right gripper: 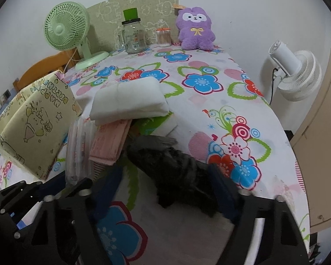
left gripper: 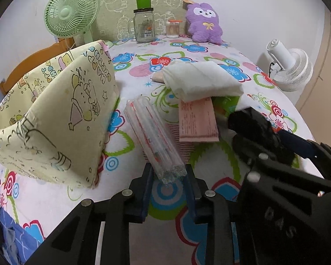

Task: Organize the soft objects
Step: 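Grasp the clear tube bag with the left gripper while the right gripper grasps the black plastic bag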

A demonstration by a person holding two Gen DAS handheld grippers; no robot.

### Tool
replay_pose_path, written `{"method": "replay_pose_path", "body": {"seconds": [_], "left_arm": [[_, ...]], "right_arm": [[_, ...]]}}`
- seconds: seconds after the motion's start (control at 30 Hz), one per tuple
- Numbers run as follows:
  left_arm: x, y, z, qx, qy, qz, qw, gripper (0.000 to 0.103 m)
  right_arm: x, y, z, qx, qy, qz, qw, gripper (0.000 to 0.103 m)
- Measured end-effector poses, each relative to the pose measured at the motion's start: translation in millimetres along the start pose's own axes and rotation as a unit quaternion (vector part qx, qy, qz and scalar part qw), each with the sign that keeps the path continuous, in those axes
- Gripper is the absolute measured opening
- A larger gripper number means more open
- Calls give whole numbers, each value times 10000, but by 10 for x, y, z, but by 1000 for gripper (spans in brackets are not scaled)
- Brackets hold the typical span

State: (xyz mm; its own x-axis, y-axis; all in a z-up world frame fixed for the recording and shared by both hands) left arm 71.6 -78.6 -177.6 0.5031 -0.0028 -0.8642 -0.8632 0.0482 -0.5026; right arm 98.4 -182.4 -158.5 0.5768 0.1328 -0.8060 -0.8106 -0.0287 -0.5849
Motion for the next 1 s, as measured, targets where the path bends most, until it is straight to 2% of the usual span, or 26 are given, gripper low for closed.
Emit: {"method": "replay_pose_path", "body": {"seconds": [0.03,0.1,0.23,0.5,1.0], "left_arm": [[-7,10,-8,-3,8,8,10000,26],[-20,27,-27,1,33,16,10000,25],[-65,62,-41,18,34,-16,10000,25],[-213,90,-12,-23,120,-175,9998,22],[-519,28,19,86,217,-485,9985,21]], "right_arm": [[-12,9,-3,-18,33,-6,10000,55],[-27,14,-3,-65,15,-9,10000,53],[-95,36,37,-191,-14,-59,9998,43],[-233,75,110,-61,-151,-119,9998,38],[-572,46,302,-71,-290,-381,9988,38]]}}
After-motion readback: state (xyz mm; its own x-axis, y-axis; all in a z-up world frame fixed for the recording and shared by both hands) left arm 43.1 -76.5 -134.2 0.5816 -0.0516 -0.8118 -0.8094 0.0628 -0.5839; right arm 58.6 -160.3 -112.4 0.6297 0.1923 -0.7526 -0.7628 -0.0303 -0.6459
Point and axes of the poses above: each gripper's, at about its wrist camera, not at the fingertips, and x roughly the way its jaws point, z to its left, y to its underside, the point moved 5 cm from there along x, roughly the way its jaws point, and after that the axes turned 7 degrees about z, right-handed, at the moved point
